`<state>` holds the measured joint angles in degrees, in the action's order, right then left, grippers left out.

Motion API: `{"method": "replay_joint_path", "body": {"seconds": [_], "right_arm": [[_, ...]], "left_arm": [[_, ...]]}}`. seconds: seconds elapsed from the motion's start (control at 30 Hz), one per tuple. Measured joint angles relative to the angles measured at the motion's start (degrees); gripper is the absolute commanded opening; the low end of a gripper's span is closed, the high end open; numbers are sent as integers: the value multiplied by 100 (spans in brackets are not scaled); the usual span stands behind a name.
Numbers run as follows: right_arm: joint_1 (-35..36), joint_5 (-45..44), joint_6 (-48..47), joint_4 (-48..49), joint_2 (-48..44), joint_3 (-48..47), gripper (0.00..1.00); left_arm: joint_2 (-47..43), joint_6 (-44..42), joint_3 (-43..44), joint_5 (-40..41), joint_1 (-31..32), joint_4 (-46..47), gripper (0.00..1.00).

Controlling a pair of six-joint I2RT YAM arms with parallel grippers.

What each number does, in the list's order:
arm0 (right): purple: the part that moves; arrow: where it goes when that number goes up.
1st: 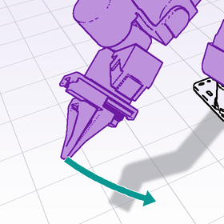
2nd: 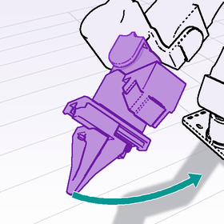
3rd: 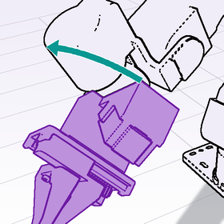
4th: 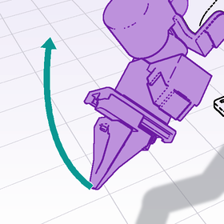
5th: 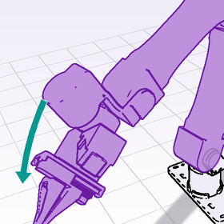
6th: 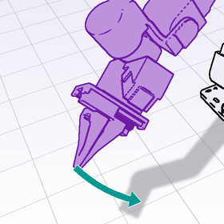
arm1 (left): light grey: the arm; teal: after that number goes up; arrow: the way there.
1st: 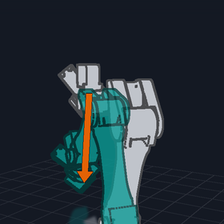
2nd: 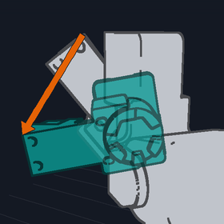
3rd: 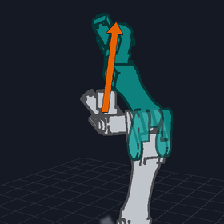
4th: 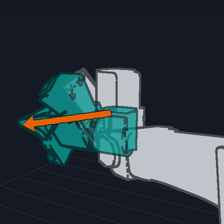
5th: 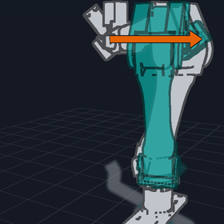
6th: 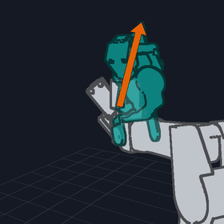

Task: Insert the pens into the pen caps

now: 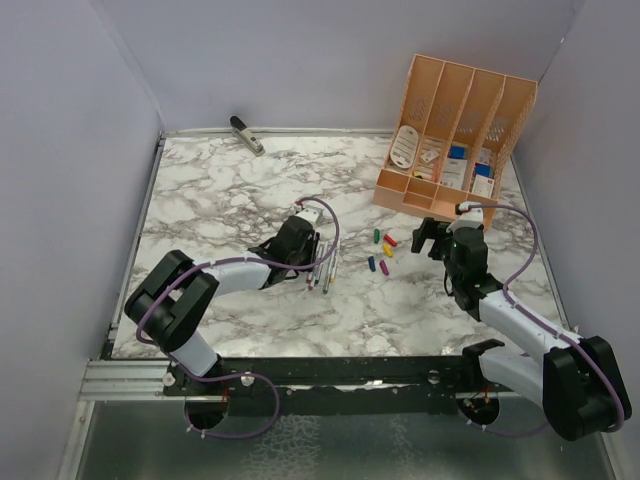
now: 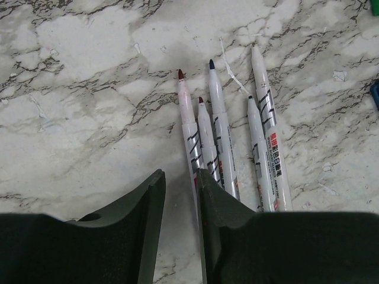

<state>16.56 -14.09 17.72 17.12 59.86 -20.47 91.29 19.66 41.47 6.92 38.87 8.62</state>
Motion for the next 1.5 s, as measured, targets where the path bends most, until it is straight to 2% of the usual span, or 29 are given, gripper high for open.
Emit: {"method": "replay_joint_path", "body": {"seconds": [0.73,1.13,1.3,1.5], "right_arm": [[0,2,0,0,-4,0,100],[0,2,0,-2,-24,0,100],[0,2,-2,-2,-24,0,100],[0,2,-2,-4,-22,-7,100]], "left_arm": [[120,87,55,2,74,-122,31],[219,205,199,46,74,-295,19],[323,251,315,44,74,-317,28],[310,302,341,42,92,-382,32]]}}
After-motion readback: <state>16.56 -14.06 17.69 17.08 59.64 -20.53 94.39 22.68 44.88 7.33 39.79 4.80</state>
